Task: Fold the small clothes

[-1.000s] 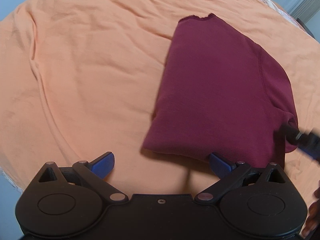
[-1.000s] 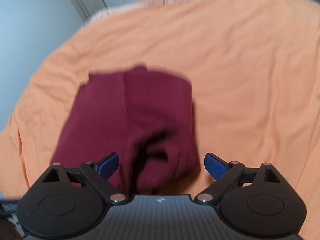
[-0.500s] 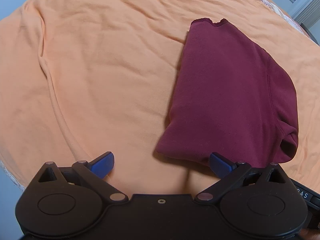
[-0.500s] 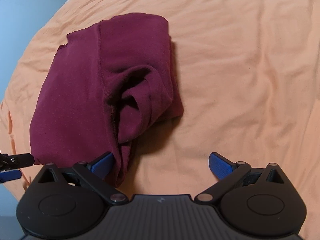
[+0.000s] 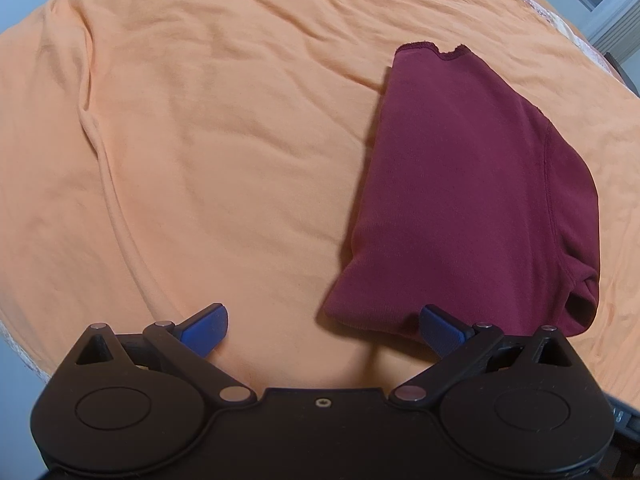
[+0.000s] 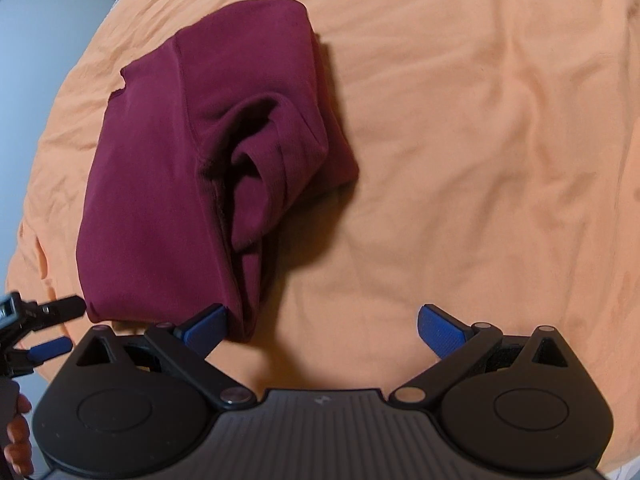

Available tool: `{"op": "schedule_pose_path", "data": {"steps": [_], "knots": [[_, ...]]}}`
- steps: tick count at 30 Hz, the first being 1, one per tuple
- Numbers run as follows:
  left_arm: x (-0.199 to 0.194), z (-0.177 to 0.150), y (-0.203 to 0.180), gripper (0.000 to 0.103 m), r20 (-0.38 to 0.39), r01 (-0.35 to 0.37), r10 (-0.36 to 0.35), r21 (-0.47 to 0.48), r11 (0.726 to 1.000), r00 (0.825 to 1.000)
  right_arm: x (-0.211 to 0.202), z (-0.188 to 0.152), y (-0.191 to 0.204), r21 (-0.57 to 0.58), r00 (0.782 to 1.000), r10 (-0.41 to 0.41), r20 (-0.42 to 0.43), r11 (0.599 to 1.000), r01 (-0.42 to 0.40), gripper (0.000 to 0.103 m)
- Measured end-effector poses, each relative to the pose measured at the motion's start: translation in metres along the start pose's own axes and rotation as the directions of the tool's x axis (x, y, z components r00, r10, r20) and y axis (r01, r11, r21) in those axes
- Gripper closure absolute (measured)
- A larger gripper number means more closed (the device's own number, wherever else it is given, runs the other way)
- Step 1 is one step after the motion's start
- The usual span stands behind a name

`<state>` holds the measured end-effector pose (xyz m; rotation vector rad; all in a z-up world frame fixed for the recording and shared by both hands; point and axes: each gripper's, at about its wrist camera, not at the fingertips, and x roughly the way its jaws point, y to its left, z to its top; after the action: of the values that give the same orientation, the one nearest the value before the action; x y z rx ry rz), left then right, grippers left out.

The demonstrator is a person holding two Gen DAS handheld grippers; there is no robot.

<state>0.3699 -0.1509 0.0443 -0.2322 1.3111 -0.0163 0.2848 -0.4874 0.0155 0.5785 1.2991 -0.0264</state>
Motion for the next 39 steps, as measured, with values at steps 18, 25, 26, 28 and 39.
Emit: {"op": "schedule_pose_path", "data": {"steps": [18,25,26,28,39], "knots": [[-0.001,0.043,0.001,0.001,0.070,0.020,-0.023,0.048,0.999,0.997,-0.028,0.011,-0.029,0.094,0.993,0.114,-0.043,0.990,-0.109,0.000],[0.009,0.062,-0.003,0.001,0.074,0.073,-0.077,0.062,0.995,0.994,-0.046,0.048,-0.035,0.142,0.971,0.194,0.137,0.967,-0.214,0.000],[0.012,0.064,-0.005,0.001,0.071,0.085,-0.090,0.070,0.994,0.993,-0.045,0.056,-0.034,0.137,0.970,0.192,0.149,0.967,-0.213,0.000],[0.017,0.067,-0.010,0.001,0.063,0.102,-0.108,0.092,0.990,0.992,-0.039,0.075,-0.027,0.134,0.967,0.188,0.170,0.968,-0.212,0.000],[0.039,0.083,-0.027,0.001,0.026,0.101,-0.107,0.175,0.979,0.994,0.020,0.129,-0.020,0.239,0.951,0.266,0.157,0.924,-0.298,0.000]]}}
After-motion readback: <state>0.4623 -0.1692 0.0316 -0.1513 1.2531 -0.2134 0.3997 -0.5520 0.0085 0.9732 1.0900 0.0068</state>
